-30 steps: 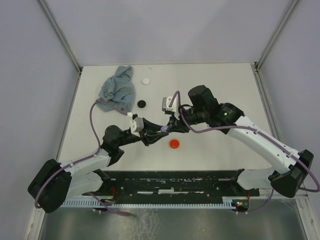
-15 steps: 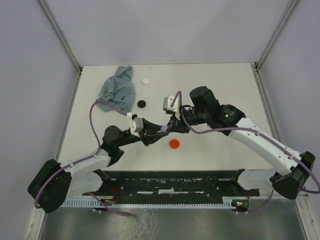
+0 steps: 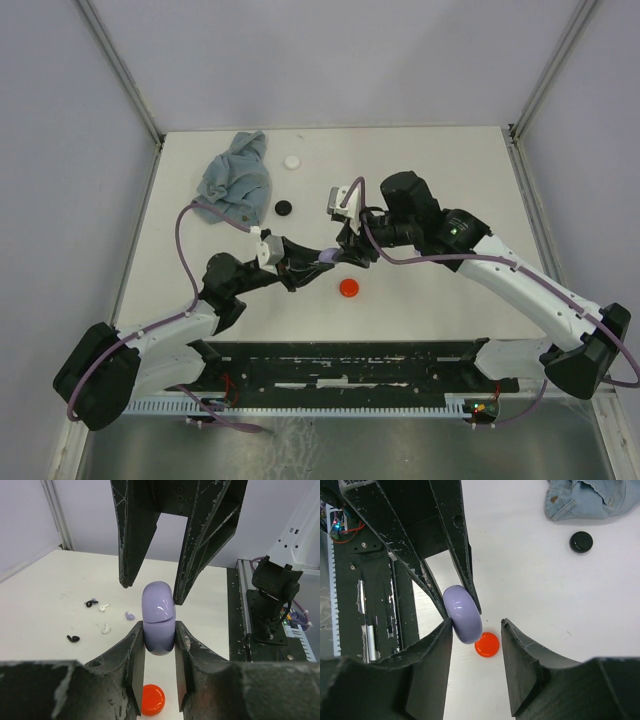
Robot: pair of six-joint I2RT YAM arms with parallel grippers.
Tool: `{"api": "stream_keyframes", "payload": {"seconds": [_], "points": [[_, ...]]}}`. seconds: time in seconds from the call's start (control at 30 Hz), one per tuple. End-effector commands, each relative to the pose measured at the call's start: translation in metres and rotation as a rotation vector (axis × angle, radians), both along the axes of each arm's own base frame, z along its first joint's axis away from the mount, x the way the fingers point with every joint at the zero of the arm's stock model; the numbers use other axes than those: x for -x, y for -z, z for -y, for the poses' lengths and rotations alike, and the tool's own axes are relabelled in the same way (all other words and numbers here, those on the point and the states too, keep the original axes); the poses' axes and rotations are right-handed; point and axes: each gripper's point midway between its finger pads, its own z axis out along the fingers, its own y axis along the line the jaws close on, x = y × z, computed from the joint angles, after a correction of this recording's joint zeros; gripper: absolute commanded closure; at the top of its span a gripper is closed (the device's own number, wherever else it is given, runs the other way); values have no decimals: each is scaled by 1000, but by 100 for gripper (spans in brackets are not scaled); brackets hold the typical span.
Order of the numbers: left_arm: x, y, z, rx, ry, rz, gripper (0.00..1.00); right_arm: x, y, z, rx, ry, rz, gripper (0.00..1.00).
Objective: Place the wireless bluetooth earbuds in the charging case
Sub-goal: Open the charging case, then pick up the earbud from the center of the board.
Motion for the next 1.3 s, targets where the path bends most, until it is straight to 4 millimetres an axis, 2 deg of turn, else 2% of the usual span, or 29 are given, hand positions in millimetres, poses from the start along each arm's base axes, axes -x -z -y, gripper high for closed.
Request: {"api": "stream_keyframes", "payload": {"seconds": [0.0, 0.27, 0.47, 0.6, 0.7, 0.83, 0.93, 1.07, 1.27], "points": [[10, -8, 0, 5, 41, 70, 97, -21, -26, 3, -57, 92, 75, 49], [8, -3, 0, -6, 36, 58, 97, -40, -29, 8, -64, 201, 56, 48], [4, 0, 1, -8, 21, 39, 97, -51, -22, 12, -48, 267, 33, 46], [-14, 8, -2, -25, -68, -10, 97, -65, -18, 21, -42, 371, 13, 44], [-29, 18, -6, -44, -149, -57, 97, -83, -9, 39, 1, 512, 19, 42], [-44, 39, -16, -65, -255, -105, 97, -108, 22, 74, 107, 741, -17, 39], [-47, 53, -20, -78, -284, -129, 97, -122, 49, 100, 191, 891, -69, 39], [-46, 66, -22, -94, -291, -151, 97, -137, 85, 136, 255, 1078, -129, 39], [-52, 77, -28, -114, -342, -165, 97, -146, 140, 184, 304, 1283, -274, 40]]}}
